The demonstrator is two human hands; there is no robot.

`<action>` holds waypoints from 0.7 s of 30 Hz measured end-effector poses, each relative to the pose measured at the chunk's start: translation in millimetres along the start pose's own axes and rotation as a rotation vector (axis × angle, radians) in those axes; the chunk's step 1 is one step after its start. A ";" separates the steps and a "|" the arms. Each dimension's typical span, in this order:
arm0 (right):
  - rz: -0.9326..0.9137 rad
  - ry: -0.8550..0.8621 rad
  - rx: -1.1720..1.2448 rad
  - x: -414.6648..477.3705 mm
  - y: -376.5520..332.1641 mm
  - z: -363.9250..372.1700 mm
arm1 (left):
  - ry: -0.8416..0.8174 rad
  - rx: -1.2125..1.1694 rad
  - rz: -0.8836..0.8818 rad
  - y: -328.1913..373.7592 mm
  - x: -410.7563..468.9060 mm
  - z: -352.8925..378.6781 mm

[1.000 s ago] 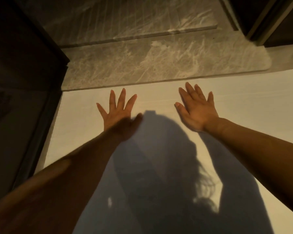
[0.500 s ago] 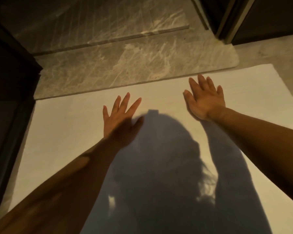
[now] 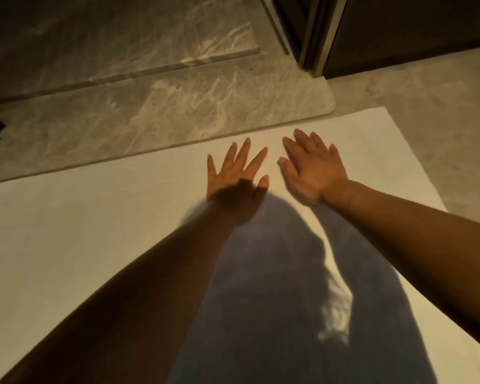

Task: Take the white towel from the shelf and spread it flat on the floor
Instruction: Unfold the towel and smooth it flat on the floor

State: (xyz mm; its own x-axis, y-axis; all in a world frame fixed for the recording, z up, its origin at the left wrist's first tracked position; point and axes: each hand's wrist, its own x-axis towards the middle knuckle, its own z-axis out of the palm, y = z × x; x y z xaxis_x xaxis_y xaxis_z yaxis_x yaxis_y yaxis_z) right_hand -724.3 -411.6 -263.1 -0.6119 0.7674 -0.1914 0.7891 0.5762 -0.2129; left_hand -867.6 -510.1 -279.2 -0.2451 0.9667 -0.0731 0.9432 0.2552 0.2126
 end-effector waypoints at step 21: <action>0.055 0.008 -0.014 4.8 85.7 -4.7 | -0.029 0.098 0.038 3.1 9.3 -3.6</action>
State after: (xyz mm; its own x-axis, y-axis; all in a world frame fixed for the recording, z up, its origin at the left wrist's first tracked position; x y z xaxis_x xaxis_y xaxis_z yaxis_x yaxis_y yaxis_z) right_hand -659.4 -357.2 -277.8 -0.5676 0.8000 -0.1946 0.8220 0.5373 -0.1889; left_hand -867.7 -500.2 -275.8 -0.2036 0.9744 -0.0954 0.9694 0.2143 0.1200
